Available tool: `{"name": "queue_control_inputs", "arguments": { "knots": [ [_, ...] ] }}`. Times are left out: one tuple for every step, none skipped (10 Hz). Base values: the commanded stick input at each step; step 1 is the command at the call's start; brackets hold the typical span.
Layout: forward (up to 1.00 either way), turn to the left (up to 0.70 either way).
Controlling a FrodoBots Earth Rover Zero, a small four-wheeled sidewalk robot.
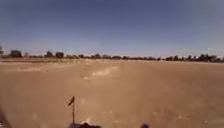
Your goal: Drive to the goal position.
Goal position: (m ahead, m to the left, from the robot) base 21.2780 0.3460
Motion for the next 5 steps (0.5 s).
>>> {"name": "queue_control_inputs", "arguments": {
  "knots": [
    [0.7,0.0],
    [0.7,0.0],
    [0.7,0.0],
    [0.7,0.0],
    [0.7,0.0]
  ]
}}
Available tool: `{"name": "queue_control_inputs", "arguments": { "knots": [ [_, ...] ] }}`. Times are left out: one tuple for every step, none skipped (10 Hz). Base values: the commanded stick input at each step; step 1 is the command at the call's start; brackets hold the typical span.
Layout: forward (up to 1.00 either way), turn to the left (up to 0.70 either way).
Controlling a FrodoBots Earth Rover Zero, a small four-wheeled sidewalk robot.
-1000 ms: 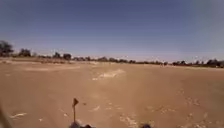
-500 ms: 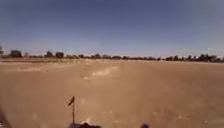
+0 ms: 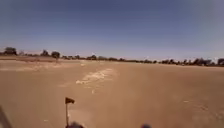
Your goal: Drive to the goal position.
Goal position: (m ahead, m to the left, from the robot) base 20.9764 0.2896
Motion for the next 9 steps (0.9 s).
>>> {"name": "queue_control_inputs", "arguments": {
  "knots": [
    [0.7,0.0],
    [0.7,0.0],
    [0.7,0.0],
    [0.7,0.0],
    [0.7,0.0],
    [0.7,0.0],
    [0.7,0.0],
    [0.7,0.0],
    [0.7,0.0]
  ]
}}
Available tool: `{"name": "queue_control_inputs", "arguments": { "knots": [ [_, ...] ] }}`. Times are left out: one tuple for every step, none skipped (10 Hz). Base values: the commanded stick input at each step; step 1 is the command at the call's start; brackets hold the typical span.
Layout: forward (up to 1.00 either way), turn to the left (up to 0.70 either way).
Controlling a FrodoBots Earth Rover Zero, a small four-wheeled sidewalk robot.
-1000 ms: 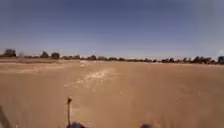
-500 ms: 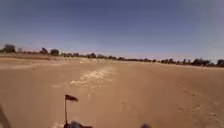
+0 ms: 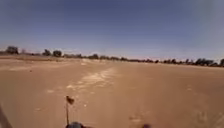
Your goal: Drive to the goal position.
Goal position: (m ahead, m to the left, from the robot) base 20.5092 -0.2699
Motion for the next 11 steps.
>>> {"name": "queue_control_inputs", "arguments": {
  "knots": [
    [0.7,0.0],
    [0.7,0.0],
    [0.7,0.0],
    [0.7,0.0],
    [0.7,0.0],
    [0.7,0.0],
    [0.7,0.0],
    [0.7,-0.19],
    [0.7,-0.28],
    [0.7,-0.1],
    [0.7,0.0]
  ]
}}
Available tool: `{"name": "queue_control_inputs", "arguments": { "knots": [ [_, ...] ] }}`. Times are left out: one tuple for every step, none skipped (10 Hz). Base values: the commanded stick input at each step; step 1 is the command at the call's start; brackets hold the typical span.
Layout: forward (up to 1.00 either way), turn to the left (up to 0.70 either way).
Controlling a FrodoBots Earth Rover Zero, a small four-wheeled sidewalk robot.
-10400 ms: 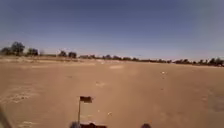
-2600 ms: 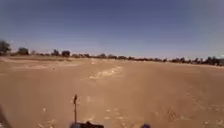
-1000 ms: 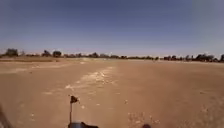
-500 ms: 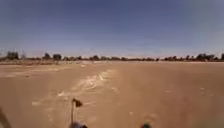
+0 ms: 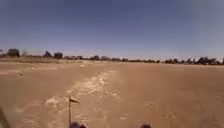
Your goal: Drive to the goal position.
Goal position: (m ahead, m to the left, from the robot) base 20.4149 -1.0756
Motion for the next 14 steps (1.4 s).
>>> {"name": "queue_control_inputs", "arguments": {
  "knots": [
    [0.7,0.0],
    [0.7,0.0],
    [0.7,0.0],
    [0.7,0.0],
    [0.7,0.0],
    [0.7,0.0],
    [0.7,0.0],
    [0.7,0.0],
    [0.7,0.0],
    [0.7,0.0],
    [0.7,0.0],
    [0.7,0.0],
    [0.7,0.0],
    [0.7,0.0]
  ]
}}
